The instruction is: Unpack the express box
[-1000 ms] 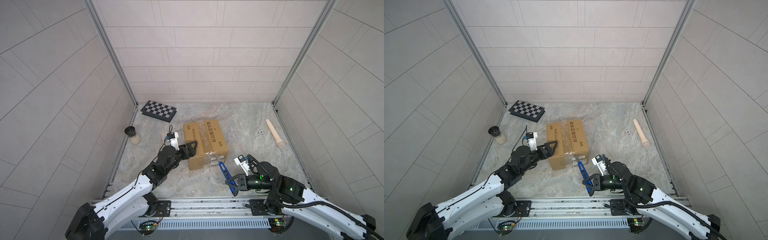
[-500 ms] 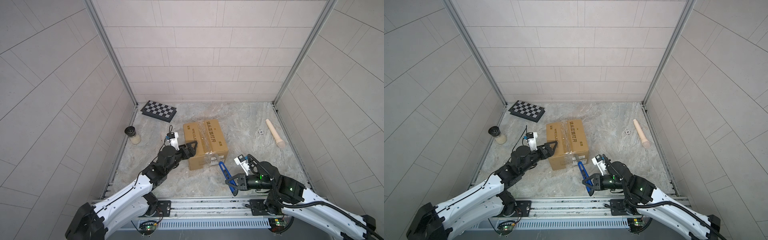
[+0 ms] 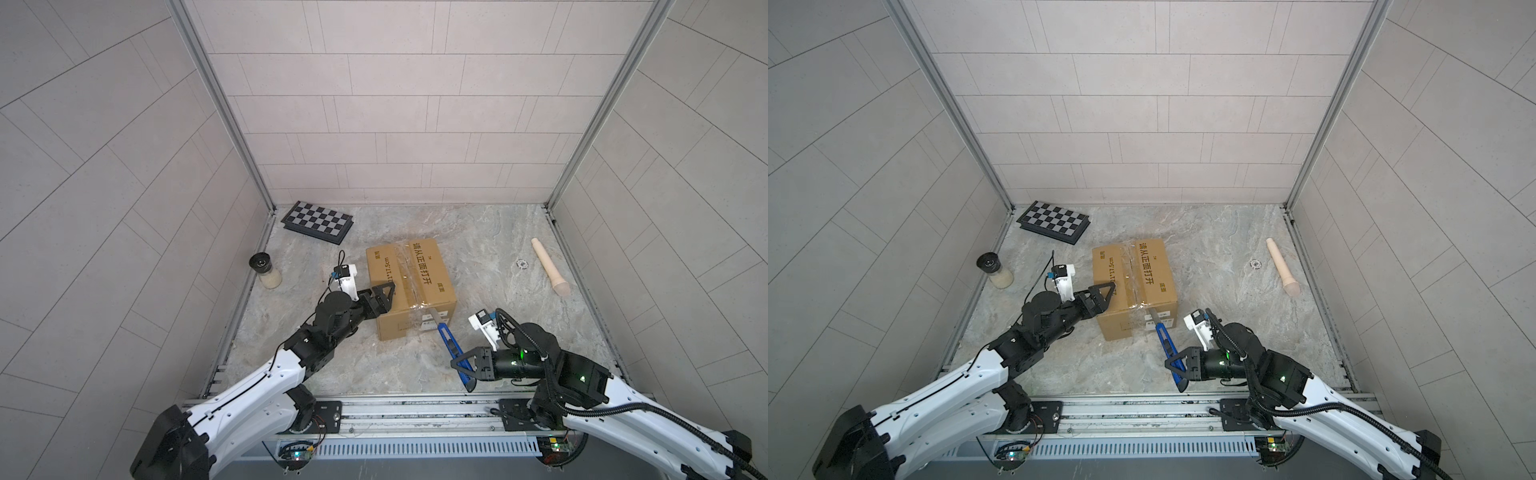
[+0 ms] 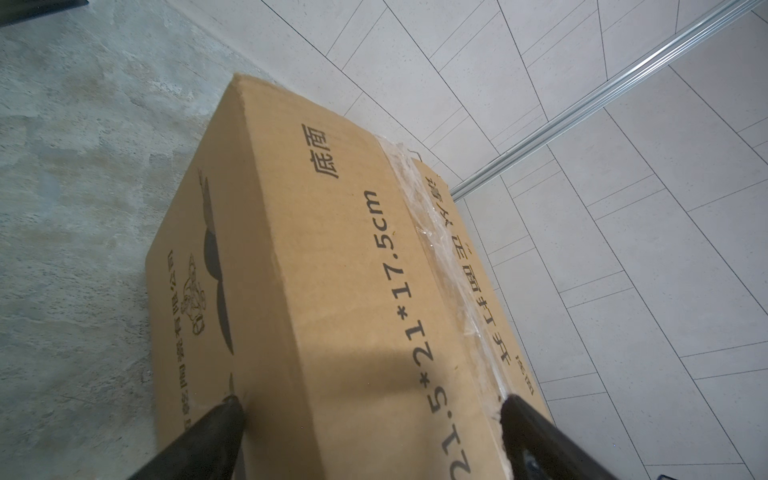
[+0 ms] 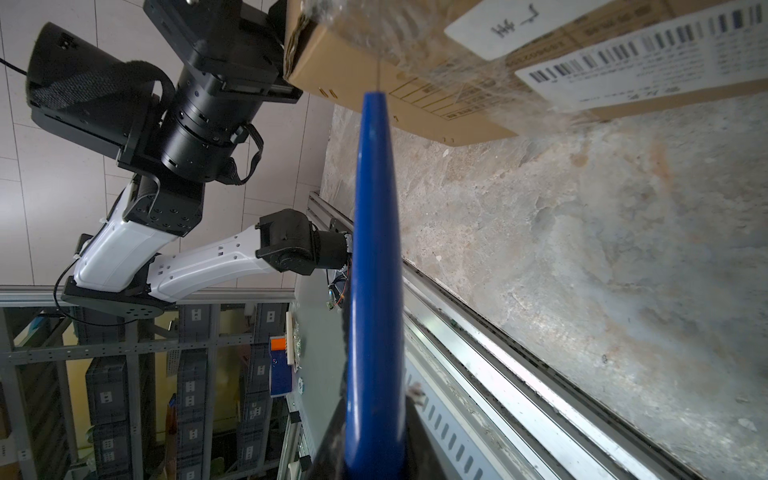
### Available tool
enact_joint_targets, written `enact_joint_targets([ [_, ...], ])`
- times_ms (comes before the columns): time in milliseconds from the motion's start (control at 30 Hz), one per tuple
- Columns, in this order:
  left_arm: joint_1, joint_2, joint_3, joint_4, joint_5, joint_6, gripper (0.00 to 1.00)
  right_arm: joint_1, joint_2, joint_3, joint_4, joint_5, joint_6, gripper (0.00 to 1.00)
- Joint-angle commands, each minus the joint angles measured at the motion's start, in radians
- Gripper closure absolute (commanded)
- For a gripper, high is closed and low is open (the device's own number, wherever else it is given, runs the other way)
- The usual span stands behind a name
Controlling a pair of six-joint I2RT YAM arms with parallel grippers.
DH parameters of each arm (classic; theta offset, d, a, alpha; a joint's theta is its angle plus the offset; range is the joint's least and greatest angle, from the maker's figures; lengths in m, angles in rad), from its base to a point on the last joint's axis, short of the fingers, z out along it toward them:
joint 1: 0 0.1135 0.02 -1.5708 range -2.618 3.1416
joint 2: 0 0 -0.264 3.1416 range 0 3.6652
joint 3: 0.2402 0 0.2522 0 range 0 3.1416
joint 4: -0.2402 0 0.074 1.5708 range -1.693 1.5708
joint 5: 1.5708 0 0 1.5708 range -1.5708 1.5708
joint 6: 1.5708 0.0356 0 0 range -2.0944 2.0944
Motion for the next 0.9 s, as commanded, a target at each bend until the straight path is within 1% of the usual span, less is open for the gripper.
enact_joint_targets([
  [0,0.004,0.003,-0.008,0.033,0.001,0.012,0.00,-0.004,-0.019,0.018,0.029,0.012,0.017,1.00],
  [267,0.004,0.005,-0.007,0.035,0.002,0.012,0.00,-0.005,-0.040,0.001,0.024,0.017,0.034,1.00],
  [767,0.004,0.002,-0.008,0.036,0.002,0.012,0.00,-0.005,-0.023,-0.028,0.078,0.010,0.055,1.00],
  [867,0.004,0.003,-0.009,0.036,0.001,0.013,0.00,-0.004,-0.027,-0.029,0.065,0.008,0.057,1.00],
])
